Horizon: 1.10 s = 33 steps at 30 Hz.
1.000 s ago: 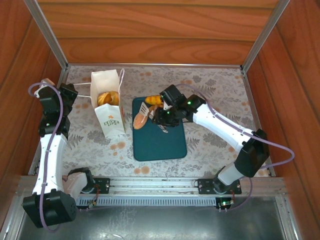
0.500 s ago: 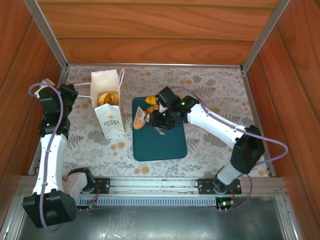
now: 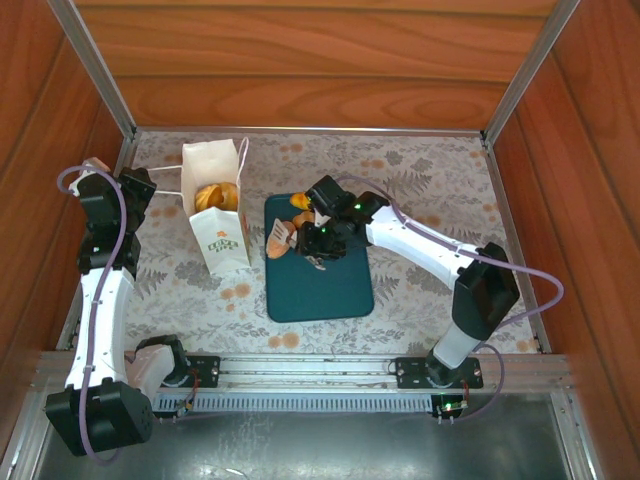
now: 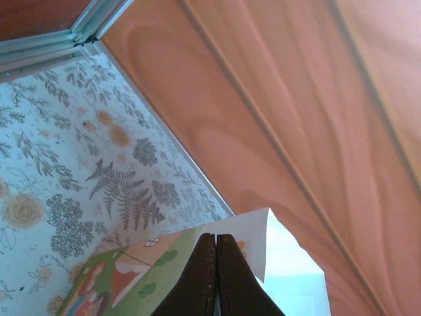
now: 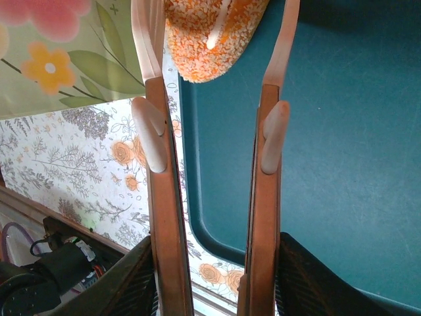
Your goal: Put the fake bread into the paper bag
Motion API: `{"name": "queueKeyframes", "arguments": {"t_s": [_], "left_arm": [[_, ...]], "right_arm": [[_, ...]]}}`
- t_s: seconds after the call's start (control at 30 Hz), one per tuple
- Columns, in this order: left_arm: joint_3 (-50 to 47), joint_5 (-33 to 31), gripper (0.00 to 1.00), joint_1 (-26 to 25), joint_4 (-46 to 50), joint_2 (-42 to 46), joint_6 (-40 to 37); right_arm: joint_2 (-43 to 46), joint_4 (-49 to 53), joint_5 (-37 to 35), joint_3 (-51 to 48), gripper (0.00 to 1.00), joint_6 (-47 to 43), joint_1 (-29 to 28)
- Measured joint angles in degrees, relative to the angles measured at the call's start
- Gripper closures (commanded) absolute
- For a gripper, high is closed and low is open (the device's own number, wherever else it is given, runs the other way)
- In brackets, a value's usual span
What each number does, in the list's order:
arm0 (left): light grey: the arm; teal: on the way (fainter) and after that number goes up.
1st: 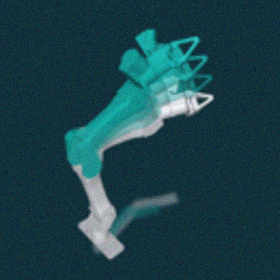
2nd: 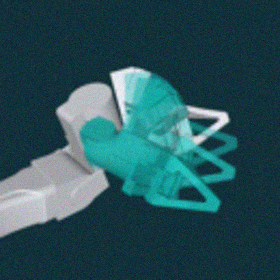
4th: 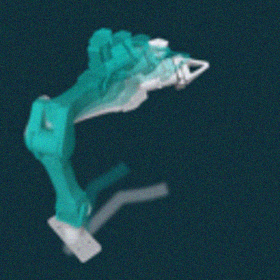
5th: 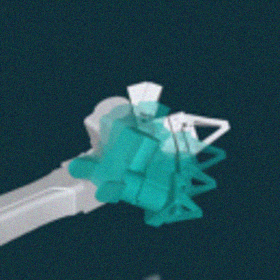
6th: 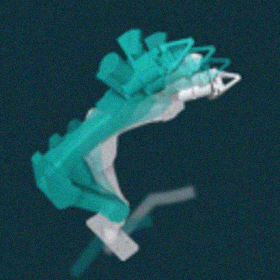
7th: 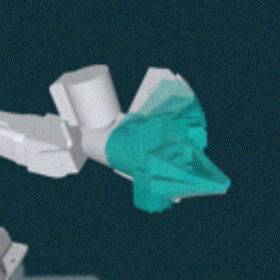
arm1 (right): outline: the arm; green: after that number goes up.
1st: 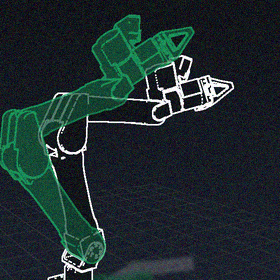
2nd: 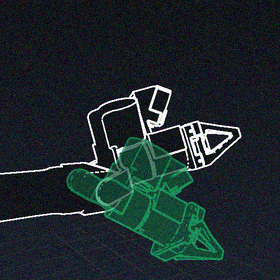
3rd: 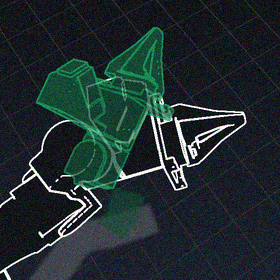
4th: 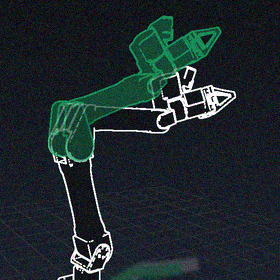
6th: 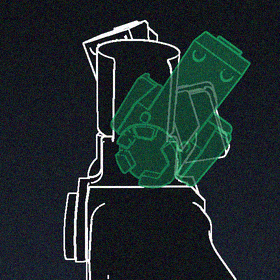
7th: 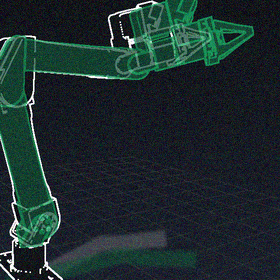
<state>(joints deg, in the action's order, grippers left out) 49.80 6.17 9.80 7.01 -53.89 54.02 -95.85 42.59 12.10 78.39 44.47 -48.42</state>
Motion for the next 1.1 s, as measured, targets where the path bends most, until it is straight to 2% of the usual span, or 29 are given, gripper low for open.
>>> {"name": "queueKeyframes", "arguments": {"t_s": [0.23,0.6,0.77,1.1], "left_arm": [[0.0,0.0,1.00,0.0,0.0,0.0,0.0],[0.0,0.0,1.00,0.0,0.0,0.0,0.0],[0.0,0.0,1.00,0.0,0.0,0.0,0.0],[0.0,0.0,1.00,0.0,0.0,0.0,0.0]], "right_arm": [[-1.0,-1.2,0.2,0.0,0.56,-0.2,0.0],[-1.0,-1.6,0.4,0.0,0.73,-0.5,0.0],[-0.1,-1.5,0.2,-0.2,0.75,-0.4,0.0],[7.4,-1.0,-1.3,-3.0,0.77,0.2,0.1]]}}
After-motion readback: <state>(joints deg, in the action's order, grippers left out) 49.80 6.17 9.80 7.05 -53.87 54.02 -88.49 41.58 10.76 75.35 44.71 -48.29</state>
